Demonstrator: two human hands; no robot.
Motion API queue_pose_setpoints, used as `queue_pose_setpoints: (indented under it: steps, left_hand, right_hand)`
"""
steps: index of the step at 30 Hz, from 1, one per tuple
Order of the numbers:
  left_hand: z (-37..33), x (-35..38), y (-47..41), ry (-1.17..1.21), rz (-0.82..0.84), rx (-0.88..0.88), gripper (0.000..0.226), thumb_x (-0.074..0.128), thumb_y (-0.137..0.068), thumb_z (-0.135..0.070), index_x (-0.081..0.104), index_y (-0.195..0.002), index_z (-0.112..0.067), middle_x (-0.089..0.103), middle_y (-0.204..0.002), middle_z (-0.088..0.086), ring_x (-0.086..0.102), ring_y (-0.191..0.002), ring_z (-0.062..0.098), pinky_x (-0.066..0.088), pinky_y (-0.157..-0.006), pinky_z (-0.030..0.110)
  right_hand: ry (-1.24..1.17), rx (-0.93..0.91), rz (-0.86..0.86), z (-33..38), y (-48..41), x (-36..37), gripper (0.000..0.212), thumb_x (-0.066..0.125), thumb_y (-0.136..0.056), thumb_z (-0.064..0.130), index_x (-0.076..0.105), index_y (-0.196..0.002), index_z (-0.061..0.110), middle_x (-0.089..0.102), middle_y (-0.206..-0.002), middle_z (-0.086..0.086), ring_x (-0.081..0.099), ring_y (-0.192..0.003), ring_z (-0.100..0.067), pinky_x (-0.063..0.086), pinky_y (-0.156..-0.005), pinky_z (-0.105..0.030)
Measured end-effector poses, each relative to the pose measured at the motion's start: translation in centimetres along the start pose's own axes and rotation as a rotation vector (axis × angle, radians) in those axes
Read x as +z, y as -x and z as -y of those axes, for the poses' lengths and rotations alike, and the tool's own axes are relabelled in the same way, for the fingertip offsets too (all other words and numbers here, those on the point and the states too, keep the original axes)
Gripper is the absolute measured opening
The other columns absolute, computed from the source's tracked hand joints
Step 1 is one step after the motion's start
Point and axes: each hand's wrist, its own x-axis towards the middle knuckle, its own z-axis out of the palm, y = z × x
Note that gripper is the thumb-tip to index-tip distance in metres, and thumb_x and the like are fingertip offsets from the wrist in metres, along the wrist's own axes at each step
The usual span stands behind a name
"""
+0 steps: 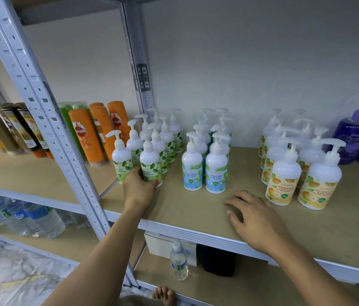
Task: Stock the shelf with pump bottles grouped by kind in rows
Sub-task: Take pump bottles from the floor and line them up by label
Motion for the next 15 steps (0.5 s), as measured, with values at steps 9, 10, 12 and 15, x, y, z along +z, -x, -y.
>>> queue_pose_setpoints:
  steps: [9, 10, 12, 15]
  left_hand:
    - [-0.86, 0.41, 0.37, 0.007, -0.054, -0.025, 0.041, 0.085, -0.076, -0.015, 0.066, -0.113, -0.013, 0.065, -0.099, -0.004, 0.06, -0.093, 0.018, 0.044, -0.079, 0.029]
    - [-0.89, 0.39, 0.39, 0.011, -0.059, -0.023, 0.041, 0.084, -0.076, -0.015, 0.066, -0.113, -0.013, 0.065, -0.099, -0.004, 0.06, -0.093, 0.018, 0.044, -0.079, 0.028]
    - [-0.83, 0.34, 0.42, 0.009, -0.068, -0.023, 0.041, 0.084, -0.076, -0.016, 0.066, -0.113, -0.014, 0.066, -0.099, -0.004, 0.06, -0.093, 0.018, 0.043, -0.078, 0.029]
    - [-0.81, 0.28, 0.45, 0.011, -0.08, -0.024, 0.041, 0.084, -0.076, -0.016, 0.065, -0.111, -0.016, 0.066, -0.099, -0.005, 0.06, -0.093, 0.018, 0.044, -0.079, 0.029]
  right_hand:
    - [-0.014, 0.0, -0.03, -0.07, 0.17, 0.11, 0.037, 0.045, -0.093, 0.044, 0.066, -0.122, 0.034, 0.055, -0.123, 0.016, 0.056, -0.109, -0.009, 0.042, -0.097, -0.032]
    - [-0.015, -0.002, -0.03, -0.02, 0.17, 0.09, 0.04, 0.042, -0.092, 0.045, 0.066, -0.122, 0.034, 0.055, -0.123, 0.016, 0.056, -0.109, -0.009, 0.042, -0.098, -0.033]
    - [-0.022, -0.005, -0.03, 0.02, 0.15, 0.06, 0.043, 0.039, -0.091, 0.046, 0.066, -0.122, 0.034, 0.055, -0.123, 0.016, 0.056, -0.109, -0.009, 0.041, -0.099, -0.032]
    - [-0.018, -0.006, -0.04, 0.13, 0.16, -0.03, 0.042, 0.04, -0.091, 0.046, 0.066, -0.122, 0.034, 0.055, -0.123, 0.015, 0.055, -0.108, -0.009, 0.042, -0.098, -0.032]
